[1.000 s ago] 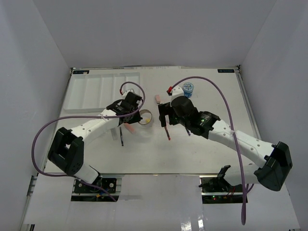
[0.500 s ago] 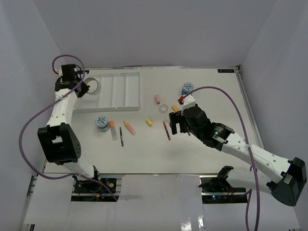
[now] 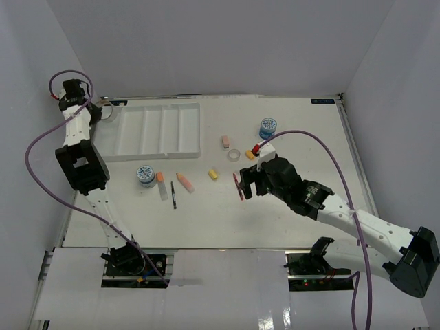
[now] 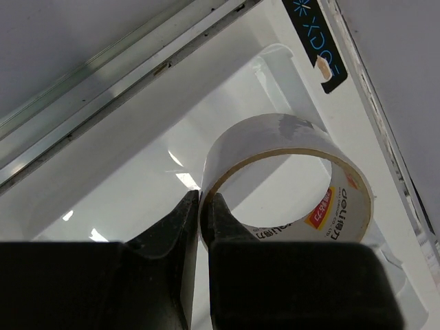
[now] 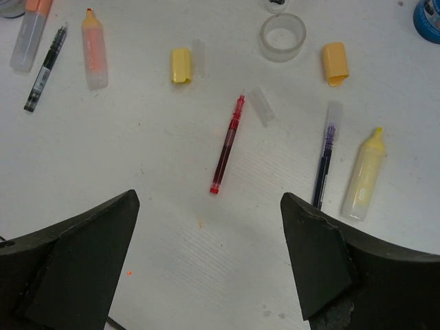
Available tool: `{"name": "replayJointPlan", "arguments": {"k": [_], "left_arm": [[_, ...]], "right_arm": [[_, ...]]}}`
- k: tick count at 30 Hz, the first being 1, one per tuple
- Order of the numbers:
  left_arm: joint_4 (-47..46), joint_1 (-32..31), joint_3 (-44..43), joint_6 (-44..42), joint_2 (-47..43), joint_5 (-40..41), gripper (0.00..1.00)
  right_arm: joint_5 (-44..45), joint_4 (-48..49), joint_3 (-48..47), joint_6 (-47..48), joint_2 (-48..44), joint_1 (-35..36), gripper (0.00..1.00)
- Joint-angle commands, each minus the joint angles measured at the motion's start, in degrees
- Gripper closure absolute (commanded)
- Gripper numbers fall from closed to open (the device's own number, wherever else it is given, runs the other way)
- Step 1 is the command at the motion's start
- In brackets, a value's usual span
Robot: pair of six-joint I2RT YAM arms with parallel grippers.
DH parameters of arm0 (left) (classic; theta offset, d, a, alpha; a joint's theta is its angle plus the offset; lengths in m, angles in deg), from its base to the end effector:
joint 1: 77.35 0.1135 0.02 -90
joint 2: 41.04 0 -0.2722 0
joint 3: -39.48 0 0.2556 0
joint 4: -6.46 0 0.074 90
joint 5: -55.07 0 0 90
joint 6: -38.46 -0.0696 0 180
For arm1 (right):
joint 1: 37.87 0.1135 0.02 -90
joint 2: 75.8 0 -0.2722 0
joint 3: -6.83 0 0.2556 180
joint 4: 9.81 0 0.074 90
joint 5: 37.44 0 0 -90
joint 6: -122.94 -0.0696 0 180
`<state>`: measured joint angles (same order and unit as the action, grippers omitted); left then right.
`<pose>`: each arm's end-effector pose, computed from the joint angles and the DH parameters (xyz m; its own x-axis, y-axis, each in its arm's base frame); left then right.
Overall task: Sort the stationery into containers
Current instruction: Place the stationery in the storage box.
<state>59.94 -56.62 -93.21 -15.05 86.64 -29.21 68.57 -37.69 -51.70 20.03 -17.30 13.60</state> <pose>0.4988 0.1962 0.2440 -0.3167 -0.7525 -0.5774 -0.7492 0.5718 -0.3343 0.1757 0.1898 0.2799 -0.4177 -0.1798 -0.8906 -0.5199 0.8512 0.0720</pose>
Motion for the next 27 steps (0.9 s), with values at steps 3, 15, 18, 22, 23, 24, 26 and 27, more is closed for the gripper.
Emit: {"name": "replayJointPlan", "arguments": {"k": [3, 15, 18, 22, 23, 24, 26, 27], "left_arm": [[2.73, 0.8, -7.44, 1.56, 4.59, -1.14, 1.0], [0.97, 1.94, -0.78, 1.39, 5.83, 0.35, 1.0], [0.97, 2.38, -0.16, 1.48, 6.18, 0.44, 1.0], [0.88, 2.47, 0.19, 1.65, 6.36, 0.61, 1.0], [0.79, 2.56, 0.28, 1.57, 6.44, 0.18, 1.0], [0.79, 2.56, 0.19, 1.57, 6.53, 0.09, 1.0], [0.79, 2.56, 0.28, 1.48, 6.53, -0.35, 0.96], [0.71, 2.56, 0.19, 1.48, 6.53, -0.62, 0.89]], "right_arm": [[-1.24, 3.5, 1.18, 1.39, 0.39, -0.13, 0.1], [-2.91, 3.5, 1.35, 1.66, 2.67, -0.13, 0.1], [-2.91, 3.67, 1.62, 1.39, 2.41, -0.13, 0.1], [-2.91, 3.76, 1.8, 1.39, 2.5, -0.13, 0.1], [-3.0, 3.67, 1.79, 1.39, 2.58, -0.13, 0.1], [-3.18, 3.67, 1.79, 1.39, 2.67, -0.13, 0.1], [-3.09, 3.76, 1.88, 1.3, 2.76, -0.13, 0.1], [-3.09, 3.85, 1.97, 1.3, 2.85, -0.13, 0.1]]}}
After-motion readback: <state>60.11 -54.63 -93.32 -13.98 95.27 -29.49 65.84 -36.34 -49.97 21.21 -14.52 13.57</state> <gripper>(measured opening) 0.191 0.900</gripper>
